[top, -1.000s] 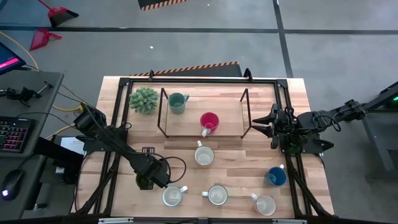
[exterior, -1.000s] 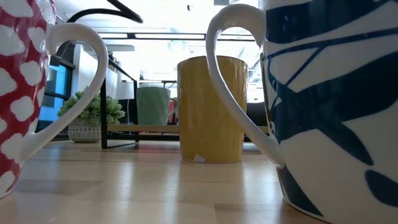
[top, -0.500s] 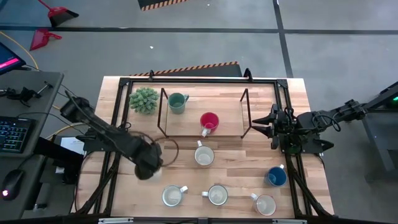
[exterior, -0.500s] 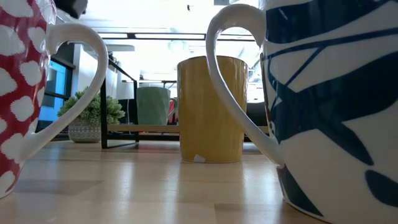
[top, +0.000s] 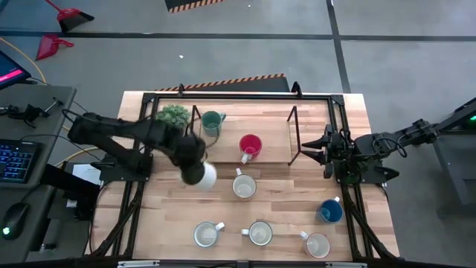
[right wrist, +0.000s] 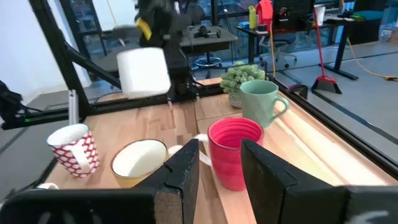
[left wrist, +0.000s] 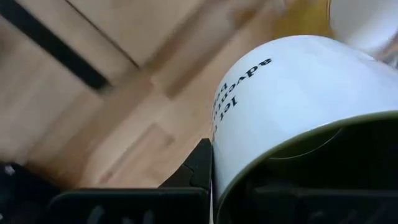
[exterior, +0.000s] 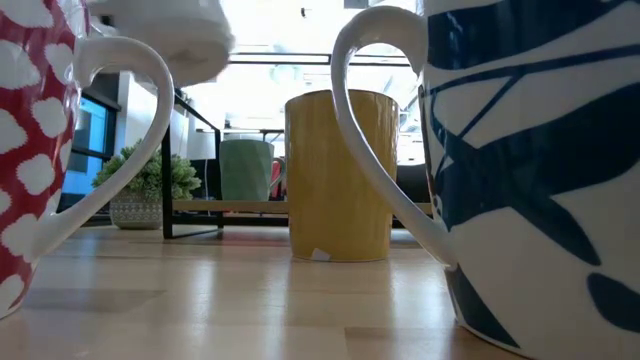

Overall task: Place coffee mugs
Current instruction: Put the white mug on the shelf

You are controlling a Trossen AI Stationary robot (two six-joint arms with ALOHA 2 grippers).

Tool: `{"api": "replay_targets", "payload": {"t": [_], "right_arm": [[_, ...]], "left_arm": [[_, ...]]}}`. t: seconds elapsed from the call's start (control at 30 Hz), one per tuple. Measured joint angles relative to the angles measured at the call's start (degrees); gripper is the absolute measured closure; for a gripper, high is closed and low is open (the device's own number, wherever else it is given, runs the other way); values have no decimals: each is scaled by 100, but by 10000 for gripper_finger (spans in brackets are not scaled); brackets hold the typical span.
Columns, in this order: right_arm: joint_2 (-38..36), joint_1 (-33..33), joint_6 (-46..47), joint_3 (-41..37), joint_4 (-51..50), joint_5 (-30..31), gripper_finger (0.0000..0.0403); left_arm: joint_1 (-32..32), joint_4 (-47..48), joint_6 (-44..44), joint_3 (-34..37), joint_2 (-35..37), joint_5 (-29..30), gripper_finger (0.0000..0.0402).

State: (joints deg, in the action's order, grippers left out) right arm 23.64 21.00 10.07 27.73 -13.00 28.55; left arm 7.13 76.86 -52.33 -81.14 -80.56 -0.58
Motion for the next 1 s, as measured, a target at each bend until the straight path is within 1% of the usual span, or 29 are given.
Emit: {"api": "replay_targets", "payload": {"t": [0.13,0.27,0.4,0.5,0.7,0.87,1.0], "right_arm": [[0,1,17,0,-69,59,299],[-2,1,41,0,-54,97,299],[-2,-1,41,0,-54,95,299],[-2,1,41,0,-54,96,299],[-2,-1,43,0,34,93,299],[-4,1,42,0,60,92,299],[-4,1,41,0,62,90,299]], "left_arm": [[-596,135,309,-537,-337,-109,394],[-1128,821,617,-1106,-857,-233,394],[-1559,1249,750,-1698,-1289,-394,394],[-1791,1285,747,-2031,-1559,-449,394],[-1989,1305,504,-2520,-1997,-486,395],[-1978,1325,460,-2595,-2189,-488,395],[-1966,1322,397,-2595,-2190,-421,395]]}}
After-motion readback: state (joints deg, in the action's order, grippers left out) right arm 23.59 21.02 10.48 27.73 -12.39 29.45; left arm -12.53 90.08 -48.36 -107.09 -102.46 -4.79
